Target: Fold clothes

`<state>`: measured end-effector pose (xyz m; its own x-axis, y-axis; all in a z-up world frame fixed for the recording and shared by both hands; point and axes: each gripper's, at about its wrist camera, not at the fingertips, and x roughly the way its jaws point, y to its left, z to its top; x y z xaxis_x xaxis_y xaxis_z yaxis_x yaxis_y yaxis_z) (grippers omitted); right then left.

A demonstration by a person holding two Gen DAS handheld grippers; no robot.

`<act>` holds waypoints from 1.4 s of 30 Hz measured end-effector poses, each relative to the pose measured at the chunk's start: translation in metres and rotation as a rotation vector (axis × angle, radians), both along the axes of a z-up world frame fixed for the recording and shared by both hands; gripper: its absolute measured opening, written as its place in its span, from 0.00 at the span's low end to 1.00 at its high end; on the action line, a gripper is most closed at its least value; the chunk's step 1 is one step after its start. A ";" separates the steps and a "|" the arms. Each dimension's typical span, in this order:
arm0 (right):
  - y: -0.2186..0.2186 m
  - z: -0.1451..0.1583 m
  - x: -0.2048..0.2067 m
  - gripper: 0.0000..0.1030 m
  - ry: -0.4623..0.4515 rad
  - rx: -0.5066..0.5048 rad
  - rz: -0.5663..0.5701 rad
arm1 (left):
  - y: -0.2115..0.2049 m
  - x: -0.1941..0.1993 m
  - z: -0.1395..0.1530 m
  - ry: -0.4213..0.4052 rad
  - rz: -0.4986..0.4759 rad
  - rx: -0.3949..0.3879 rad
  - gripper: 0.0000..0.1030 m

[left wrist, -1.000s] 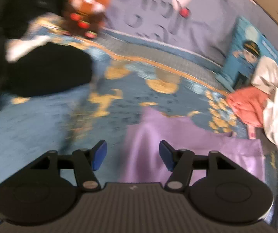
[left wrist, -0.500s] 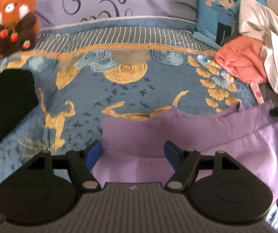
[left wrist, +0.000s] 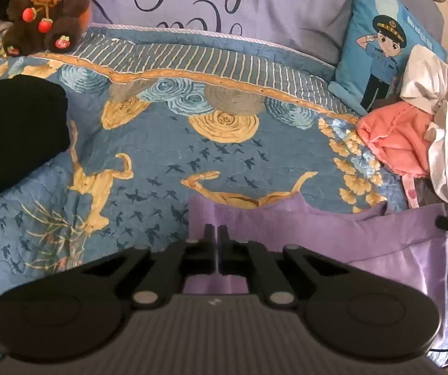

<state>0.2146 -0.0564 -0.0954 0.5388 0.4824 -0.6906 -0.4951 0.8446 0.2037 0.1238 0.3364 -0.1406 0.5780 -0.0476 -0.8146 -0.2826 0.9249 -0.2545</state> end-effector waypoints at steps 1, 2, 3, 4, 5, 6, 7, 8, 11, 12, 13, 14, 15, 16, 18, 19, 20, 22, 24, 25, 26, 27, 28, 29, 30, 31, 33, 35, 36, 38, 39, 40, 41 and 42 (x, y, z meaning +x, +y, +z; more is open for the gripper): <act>-0.001 0.000 0.000 0.08 0.002 0.004 -0.003 | -0.001 0.001 -0.001 0.000 -0.002 0.003 0.00; -0.001 0.000 0.000 0.08 0.003 0.008 -0.006 | -0.001 0.002 -0.003 0.002 -0.003 0.005 0.00; -0.001 0.000 -0.001 0.08 0.003 0.008 -0.005 | -0.002 0.004 -0.004 0.004 -0.005 0.006 0.00; -0.001 0.001 -0.001 0.08 0.002 0.007 -0.003 | -0.002 0.005 -0.005 0.008 -0.006 0.010 0.00; 0.000 0.001 -0.001 0.08 0.002 0.007 -0.002 | -0.003 0.005 -0.005 0.013 -0.007 0.019 0.00; 0.000 0.001 -0.001 0.08 0.003 0.008 -0.001 | -0.004 0.006 -0.006 0.019 -0.007 0.027 0.00; 0.000 0.001 -0.002 0.08 0.004 0.009 0.000 | -0.005 0.007 -0.006 0.024 -0.008 0.036 0.00; 0.000 0.001 -0.001 0.08 0.005 0.011 -0.001 | -0.006 0.008 -0.007 0.030 -0.009 0.044 0.00; 0.000 0.000 -0.001 0.08 0.012 0.017 -0.005 | -0.011 0.008 -0.002 0.023 -0.012 0.122 0.12; -0.001 0.000 0.000 0.08 0.014 0.019 -0.007 | -0.012 0.007 -0.001 0.020 -0.009 0.154 0.35; -0.001 -0.001 0.000 0.08 0.016 0.021 -0.008 | -0.013 0.008 0.000 0.018 -0.010 0.181 0.45; 0.000 -0.001 0.000 0.08 0.018 0.021 -0.009 | -0.013 0.008 0.000 0.016 -0.016 0.200 0.55; 0.000 -0.001 0.001 0.08 0.020 0.021 -0.009 | -0.012 0.009 -0.001 0.020 -0.021 0.202 0.55; 0.000 -0.001 0.001 0.08 0.020 0.020 -0.009 | -0.010 0.011 -0.004 0.028 -0.023 0.192 0.55; 0.000 -0.001 0.001 0.08 0.023 0.018 -0.009 | -0.004 0.015 -0.011 0.045 -0.022 0.154 0.54; 0.001 -0.001 0.002 0.08 0.025 0.016 -0.010 | 0.000 0.018 -0.016 0.049 -0.018 0.122 0.52; 0.001 -0.001 0.002 0.08 0.027 0.015 -0.010 | 0.004 0.020 -0.021 0.053 -0.014 0.090 0.47; 0.001 -0.002 0.003 0.08 0.030 0.014 -0.013 | 0.011 0.025 -0.027 0.042 -0.007 0.006 0.28; 0.001 -0.002 0.003 0.08 0.032 0.013 -0.015 | 0.014 0.029 -0.030 0.032 0.008 -0.040 0.14; 0.001 -0.002 0.003 0.08 0.032 0.012 -0.016 | 0.014 0.031 -0.031 0.033 0.009 -0.042 0.09; 0.001 -0.003 0.003 0.08 0.032 0.013 -0.018 | 0.013 0.033 -0.031 0.036 0.002 -0.041 0.06; 0.001 -0.003 0.003 0.08 0.032 0.014 -0.019 | 0.011 0.034 -0.031 0.040 0.000 -0.041 0.05; 0.001 -0.003 0.003 0.08 0.032 0.014 -0.021 | 0.011 0.034 -0.030 0.043 0.003 -0.042 0.05; 0.000 -0.002 0.002 0.08 0.023 0.017 -0.027 | 0.011 0.033 -0.028 0.042 0.006 -0.048 0.05; 0.000 -0.002 0.002 0.08 0.015 0.019 -0.034 | 0.012 0.032 -0.026 0.036 0.015 -0.057 0.04; 0.000 0.000 0.000 0.08 0.004 0.022 -0.041 | 0.014 0.030 -0.024 0.029 0.031 -0.070 0.04; 0.001 0.005 -0.005 0.08 -0.025 0.024 -0.049 | 0.018 0.026 -0.019 0.005 0.059 -0.099 0.04; 0.002 0.013 -0.011 0.07 -0.061 0.026 -0.049 | 0.019 0.021 -0.011 -0.023 0.069 -0.106 0.04; 0.002 0.019 -0.013 0.07 -0.080 0.028 -0.048 | 0.018 0.019 -0.006 -0.040 0.071 -0.106 0.04; 0.002 0.029 -0.019 0.07 -0.113 0.042 -0.046 | 0.018 0.014 0.005 -0.078 0.079 -0.108 0.04; 0.001 0.035 -0.020 0.07 -0.123 0.056 -0.048 | 0.018 0.011 0.011 -0.100 0.087 -0.109 0.04; 0.001 0.040 -0.022 0.07 -0.132 0.070 -0.050 | 0.019 0.009 0.016 -0.120 0.095 -0.112 0.04; 0.000 0.041 -0.019 0.07 -0.127 0.078 -0.058 | 0.021 0.008 0.020 -0.136 0.102 -0.117 0.04; -0.001 0.042 -0.017 0.07 -0.122 0.086 -0.067 | 0.023 0.007 0.023 -0.149 0.109 -0.120 0.04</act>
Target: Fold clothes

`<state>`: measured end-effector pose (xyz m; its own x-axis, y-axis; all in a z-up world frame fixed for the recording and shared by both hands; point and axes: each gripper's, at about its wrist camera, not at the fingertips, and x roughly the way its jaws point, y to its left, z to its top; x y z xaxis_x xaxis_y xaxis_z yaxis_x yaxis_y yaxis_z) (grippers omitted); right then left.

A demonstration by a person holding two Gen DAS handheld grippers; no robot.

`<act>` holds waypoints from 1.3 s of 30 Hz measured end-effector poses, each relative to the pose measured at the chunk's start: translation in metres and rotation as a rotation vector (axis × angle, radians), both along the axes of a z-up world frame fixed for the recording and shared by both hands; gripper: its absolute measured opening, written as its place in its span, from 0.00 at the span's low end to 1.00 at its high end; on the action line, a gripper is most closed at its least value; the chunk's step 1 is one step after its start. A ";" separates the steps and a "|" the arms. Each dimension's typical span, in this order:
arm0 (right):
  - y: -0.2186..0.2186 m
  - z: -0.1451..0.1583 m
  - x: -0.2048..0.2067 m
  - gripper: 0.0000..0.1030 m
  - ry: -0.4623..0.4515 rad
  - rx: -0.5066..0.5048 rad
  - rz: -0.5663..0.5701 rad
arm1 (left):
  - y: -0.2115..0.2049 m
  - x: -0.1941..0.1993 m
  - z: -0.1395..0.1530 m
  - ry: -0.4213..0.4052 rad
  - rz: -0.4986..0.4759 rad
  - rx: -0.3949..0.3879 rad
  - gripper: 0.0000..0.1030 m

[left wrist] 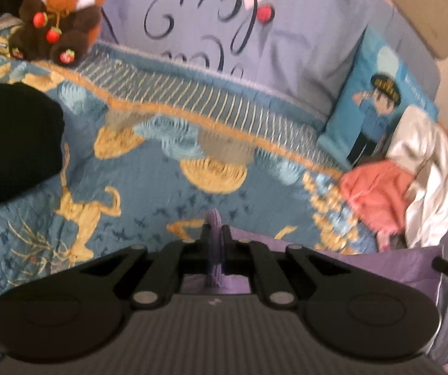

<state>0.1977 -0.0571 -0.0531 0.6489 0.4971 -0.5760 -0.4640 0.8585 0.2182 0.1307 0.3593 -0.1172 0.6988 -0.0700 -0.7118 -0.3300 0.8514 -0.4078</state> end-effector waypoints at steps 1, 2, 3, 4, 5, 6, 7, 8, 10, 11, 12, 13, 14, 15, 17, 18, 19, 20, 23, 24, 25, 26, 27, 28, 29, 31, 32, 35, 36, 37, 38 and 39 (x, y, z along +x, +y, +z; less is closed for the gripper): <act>-0.001 0.001 0.003 0.07 0.006 0.007 -0.008 | 0.001 0.001 0.001 -0.003 0.006 0.003 0.04; 0.000 -0.006 0.009 0.07 0.029 -0.002 -0.020 | 0.002 0.004 0.000 0.006 0.010 0.008 0.04; 0.001 -0.012 0.015 0.07 0.051 -0.012 -0.031 | 0.003 0.007 -0.003 0.022 0.014 0.011 0.04; 0.002 -0.019 0.021 0.07 0.074 -0.022 -0.043 | 0.003 0.011 -0.009 0.041 0.016 0.016 0.04; 0.003 -0.029 0.026 0.07 0.101 -0.038 -0.059 | 0.002 0.015 -0.015 0.063 0.014 0.028 0.05; 0.004 -0.039 0.030 0.07 0.123 -0.050 -0.072 | 0.000 0.019 -0.021 0.088 0.014 0.044 0.05; 0.005 -0.047 0.033 0.07 0.146 -0.063 -0.084 | -0.003 0.022 -0.028 0.117 0.015 0.064 0.05; 0.003 -0.055 0.035 0.07 0.167 -0.060 -0.111 | -0.005 0.024 -0.034 0.141 0.013 0.080 0.05; 0.000 -0.069 0.039 0.09 0.209 -0.055 -0.166 | -0.005 0.026 -0.044 0.176 0.019 0.096 0.06; -0.005 -0.073 0.042 0.12 0.228 -0.046 -0.212 | -0.003 0.025 -0.047 0.188 0.030 0.093 0.08; -0.010 -0.077 0.044 0.26 0.245 -0.038 -0.256 | 0.000 0.023 -0.049 0.202 0.048 0.094 0.09; -0.013 -0.072 0.039 0.28 0.231 -0.029 -0.277 | 0.003 0.019 -0.046 0.215 0.077 0.114 0.09; -0.017 -0.067 0.034 0.24 0.217 -0.020 -0.298 | 0.006 0.014 -0.040 0.224 0.105 0.155 0.09; -0.020 -0.063 0.029 0.18 0.202 -0.011 -0.319 | 0.009 0.009 -0.034 0.234 0.133 0.195 0.09; -0.027 -0.054 0.019 0.18 0.174 0.007 -0.361 | 0.015 -0.006 -0.019 0.215 0.179 0.238 0.09; -0.030 -0.049 0.014 0.18 0.159 0.017 -0.379 | 0.018 -0.016 -0.010 0.187 0.196 0.232 0.09; -0.027 -0.042 0.002 0.18 0.144 0.037 -0.349 | 0.020 -0.026 -0.001 0.144 0.202 0.193 0.09; -0.024 -0.036 -0.009 0.18 0.129 0.057 -0.318 | 0.017 -0.035 0.007 0.105 0.190 0.160 0.10; -0.003 -0.030 -0.051 0.21 0.105 0.079 -0.159 | -0.023 -0.053 0.024 0.041 0.059 0.139 0.13; 0.006 -0.030 -0.066 0.23 0.100 0.070 -0.114 | -0.042 -0.057 0.026 0.041 0.002 0.150 0.20; 0.014 -0.031 -0.080 0.25 0.095 0.061 -0.070 | -0.061 -0.060 0.022 0.055 -0.050 0.163 0.23; 0.022 -0.036 -0.092 0.26 0.100 0.035 -0.042 | -0.080 -0.063 0.019 0.070 -0.102 0.175 0.25; 0.021 -0.045 -0.099 0.26 0.123 0.025 -0.040 | -0.097 -0.065 0.013 0.095 -0.148 0.189 0.25; 0.019 -0.054 -0.105 0.26 0.146 0.014 -0.037 | -0.112 -0.067 0.003 0.140 -0.183 0.203 0.25; 0.018 -0.062 -0.112 0.26 0.168 0.003 -0.035 | -0.123 -0.070 -0.008 0.188 -0.203 0.223 0.27; 0.015 -0.080 -0.125 0.20 0.213 -0.018 -0.032 | -0.133 -0.075 -0.031 0.291 -0.184 0.277 0.28; 0.003 -0.088 -0.128 0.12 0.225 -0.032 -0.078 | -0.129 -0.078 -0.039 0.318 -0.161 0.283 0.28; -0.044 -0.101 -0.127 0.00 0.256 0.085 -0.132 | -0.105 -0.091 -0.042 0.332 -0.075 0.233 0.21; -0.049 -0.098 -0.128 0.00 0.256 0.076 -0.137 | -0.099 -0.097 -0.043 0.333 -0.057 0.216 0.17; -0.055 -0.095 -0.128 0.00 0.255 0.062 -0.143 | -0.093 -0.103 -0.043 0.333 -0.038 0.200 0.16; -0.053 -0.090 -0.130 0.00 0.224 -0.027 -0.167 | -0.087 -0.110 -0.044 0.334 -0.020 0.183 0.16; -0.055 -0.087 -0.132 0.05 0.216 -0.061 -0.192 | -0.083 -0.115 -0.044 0.334 -0.006 0.171 0.16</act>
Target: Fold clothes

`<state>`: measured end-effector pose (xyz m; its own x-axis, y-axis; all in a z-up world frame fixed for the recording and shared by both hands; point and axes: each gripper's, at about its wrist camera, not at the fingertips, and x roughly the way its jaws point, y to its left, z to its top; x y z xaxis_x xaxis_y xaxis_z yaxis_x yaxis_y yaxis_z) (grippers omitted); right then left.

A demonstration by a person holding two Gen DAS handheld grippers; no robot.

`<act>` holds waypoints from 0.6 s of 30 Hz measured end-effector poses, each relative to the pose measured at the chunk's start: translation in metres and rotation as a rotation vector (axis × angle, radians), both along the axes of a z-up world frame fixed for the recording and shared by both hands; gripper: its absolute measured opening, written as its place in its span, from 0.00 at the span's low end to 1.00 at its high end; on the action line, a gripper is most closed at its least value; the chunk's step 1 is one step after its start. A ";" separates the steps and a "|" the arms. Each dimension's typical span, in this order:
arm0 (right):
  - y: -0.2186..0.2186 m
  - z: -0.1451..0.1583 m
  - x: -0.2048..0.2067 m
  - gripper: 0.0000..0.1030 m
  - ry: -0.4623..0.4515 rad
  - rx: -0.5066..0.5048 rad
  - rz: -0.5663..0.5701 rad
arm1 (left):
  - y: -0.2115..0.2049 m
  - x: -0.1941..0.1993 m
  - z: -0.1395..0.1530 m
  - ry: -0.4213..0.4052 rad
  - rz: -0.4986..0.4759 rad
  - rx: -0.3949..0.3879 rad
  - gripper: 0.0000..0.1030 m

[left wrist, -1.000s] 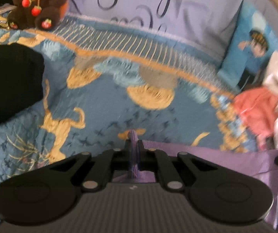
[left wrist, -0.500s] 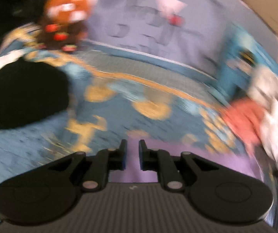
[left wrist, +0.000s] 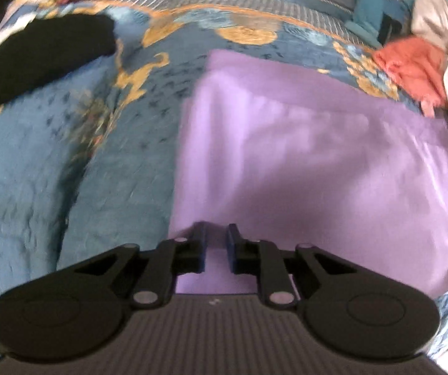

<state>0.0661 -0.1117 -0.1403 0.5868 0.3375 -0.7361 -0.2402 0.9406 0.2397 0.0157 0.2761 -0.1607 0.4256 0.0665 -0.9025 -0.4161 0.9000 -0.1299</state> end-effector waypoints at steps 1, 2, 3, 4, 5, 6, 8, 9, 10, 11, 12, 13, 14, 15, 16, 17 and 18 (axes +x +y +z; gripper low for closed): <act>-0.002 0.002 -0.001 0.17 -0.005 -0.036 -0.021 | 0.001 -0.003 0.001 -0.001 0.008 -0.001 0.15; -0.004 0.005 -0.003 0.16 -0.010 -0.069 -0.041 | 0.001 -0.006 0.002 -0.003 0.015 0.001 0.15; -0.010 0.009 -0.007 0.16 -0.018 -0.032 -0.049 | 0.000 -0.010 0.004 -0.008 0.023 0.005 0.15; -0.016 0.013 -0.011 0.16 -0.027 0.004 -0.057 | -0.001 -0.013 0.008 -0.017 0.032 0.014 0.16; -0.015 0.018 -0.019 0.16 -0.051 0.011 -0.044 | -0.002 -0.016 0.011 -0.025 0.040 0.022 0.16; -0.013 0.024 -0.026 0.17 -0.075 0.018 -0.032 | -0.004 -0.019 0.016 -0.042 0.042 0.029 0.18; -0.005 0.033 -0.039 0.18 -0.113 0.034 0.023 | -0.013 -0.024 0.030 -0.107 0.000 0.008 0.20; 0.008 0.035 -0.043 0.18 -0.125 0.041 0.078 | -0.018 -0.026 0.036 -0.141 -0.031 -0.012 0.23; 0.022 0.037 -0.045 0.19 -0.133 0.039 0.134 | -0.026 -0.024 0.040 -0.166 -0.077 -0.030 0.24; 0.036 0.038 -0.047 0.19 -0.142 0.037 0.189 | -0.038 -0.021 0.043 -0.175 -0.132 -0.037 0.24; 0.054 0.037 -0.047 0.19 -0.153 0.034 0.255 | -0.049 -0.017 0.045 -0.184 -0.186 -0.043 0.24; 0.068 0.036 -0.045 0.19 -0.162 0.029 0.305 | -0.061 -0.013 0.048 -0.193 -0.240 -0.050 0.26; 0.083 0.035 -0.044 0.19 -0.167 0.026 0.358 | -0.072 -0.009 0.048 -0.194 -0.290 -0.055 0.29; 0.095 0.035 -0.042 0.19 -0.170 0.026 0.397 | -0.082 -0.004 0.044 -0.181 -0.330 -0.058 0.29; 0.107 0.034 -0.040 0.20 -0.172 0.026 0.435 | -0.093 0.001 0.041 -0.169 -0.371 -0.061 0.29; 0.116 0.032 -0.036 0.22 -0.158 0.029 0.467 | -0.104 0.006 0.037 -0.156 -0.412 -0.064 0.29; 0.125 0.029 -0.032 0.23 -0.145 0.032 0.498 | -0.113 0.011 0.032 -0.139 -0.444 -0.060 0.29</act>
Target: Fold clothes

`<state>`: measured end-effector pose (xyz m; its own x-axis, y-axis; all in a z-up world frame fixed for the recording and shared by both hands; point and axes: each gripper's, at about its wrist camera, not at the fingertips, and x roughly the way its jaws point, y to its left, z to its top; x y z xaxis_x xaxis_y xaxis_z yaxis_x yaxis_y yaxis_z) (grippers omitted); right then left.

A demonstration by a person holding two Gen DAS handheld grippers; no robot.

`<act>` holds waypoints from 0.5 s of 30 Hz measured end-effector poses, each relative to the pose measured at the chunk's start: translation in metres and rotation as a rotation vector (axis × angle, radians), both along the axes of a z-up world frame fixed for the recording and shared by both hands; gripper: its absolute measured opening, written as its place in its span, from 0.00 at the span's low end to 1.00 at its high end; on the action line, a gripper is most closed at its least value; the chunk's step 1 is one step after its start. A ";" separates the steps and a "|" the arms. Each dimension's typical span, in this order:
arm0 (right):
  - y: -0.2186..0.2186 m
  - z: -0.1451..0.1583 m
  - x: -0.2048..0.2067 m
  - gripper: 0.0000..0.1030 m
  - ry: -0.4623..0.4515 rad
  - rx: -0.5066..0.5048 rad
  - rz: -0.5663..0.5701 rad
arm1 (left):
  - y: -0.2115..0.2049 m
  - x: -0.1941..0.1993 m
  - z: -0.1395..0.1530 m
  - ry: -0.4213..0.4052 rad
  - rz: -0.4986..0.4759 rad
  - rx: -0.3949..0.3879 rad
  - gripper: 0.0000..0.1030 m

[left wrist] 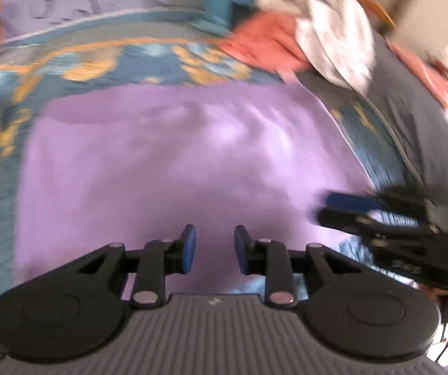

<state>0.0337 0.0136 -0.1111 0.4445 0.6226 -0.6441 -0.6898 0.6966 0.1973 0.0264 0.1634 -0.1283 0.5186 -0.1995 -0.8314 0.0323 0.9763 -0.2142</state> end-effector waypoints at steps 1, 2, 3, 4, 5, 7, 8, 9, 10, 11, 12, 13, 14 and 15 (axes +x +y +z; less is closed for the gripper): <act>0.006 -0.004 0.001 0.23 0.007 -0.021 0.020 | -0.006 0.003 -0.006 0.018 -0.014 0.022 0.29; 0.011 -0.007 0.003 0.24 0.014 -0.043 0.039 | -0.011 0.006 -0.011 0.035 -0.024 0.038 0.28; 0.012 -0.011 0.002 0.24 0.005 -0.071 0.056 | -0.009 0.007 -0.015 0.049 -0.020 0.034 0.28; 0.012 -0.015 0.001 0.25 -0.003 -0.099 0.072 | -0.005 0.007 -0.018 0.059 -0.008 0.023 0.28; 0.007 -0.017 0.001 0.25 -0.011 -0.115 0.077 | -0.001 0.005 -0.019 0.068 0.008 0.027 0.28; -0.013 -0.020 0.001 0.31 0.013 -0.121 0.049 | 0.008 -0.001 -0.021 0.084 0.037 0.045 0.31; -0.023 -0.022 0.002 0.37 0.025 -0.124 0.035 | 0.015 -0.005 -0.022 0.088 0.047 0.052 0.34; -0.035 -0.025 0.002 0.39 0.040 -0.141 0.014 | 0.022 -0.008 -0.023 0.091 0.058 0.035 0.34; -0.045 -0.027 -0.001 0.31 0.022 -0.162 0.005 | 0.028 -0.011 -0.024 0.101 0.077 0.040 0.33; -0.055 -0.029 -0.004 0.25 0.006 -0.182 -0.004 | 0.034 -0.014 -0.024 0.111 0.096 0.045 0.32; -0.065 -0.029 -0.006 0.23 -0.001 -0.182 -0.018 | 0.040 -0.017 -0.025 0.121 0.117 0.067 0.37; -0.075 -0.030 -0.007 0.19 -0.006 -0.180 -0.032 | 0.044 -0.019 -0.028 0.134 0.144 0.117 0.49; -0.083 -0.029 -0.004 0.15 0.020 -0.158 -0.059 | 0.050 -0.022 -0.029 0.144 0.169 0.144 0.57; -0.090 -0.029 -0.001 0.06 0.046 -0.138 -0.086 | 0.056 -0.024 -0.029 0.150 0.191 0.128 0.57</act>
<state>0.0323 -0.0763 -0.1398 0.4602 0.4882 -0.7415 -0.6191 0.7751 0.1261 0.0026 0.2193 -0.1573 0.4057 0.0019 -0.9140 -0.1782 0.9810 -0.0770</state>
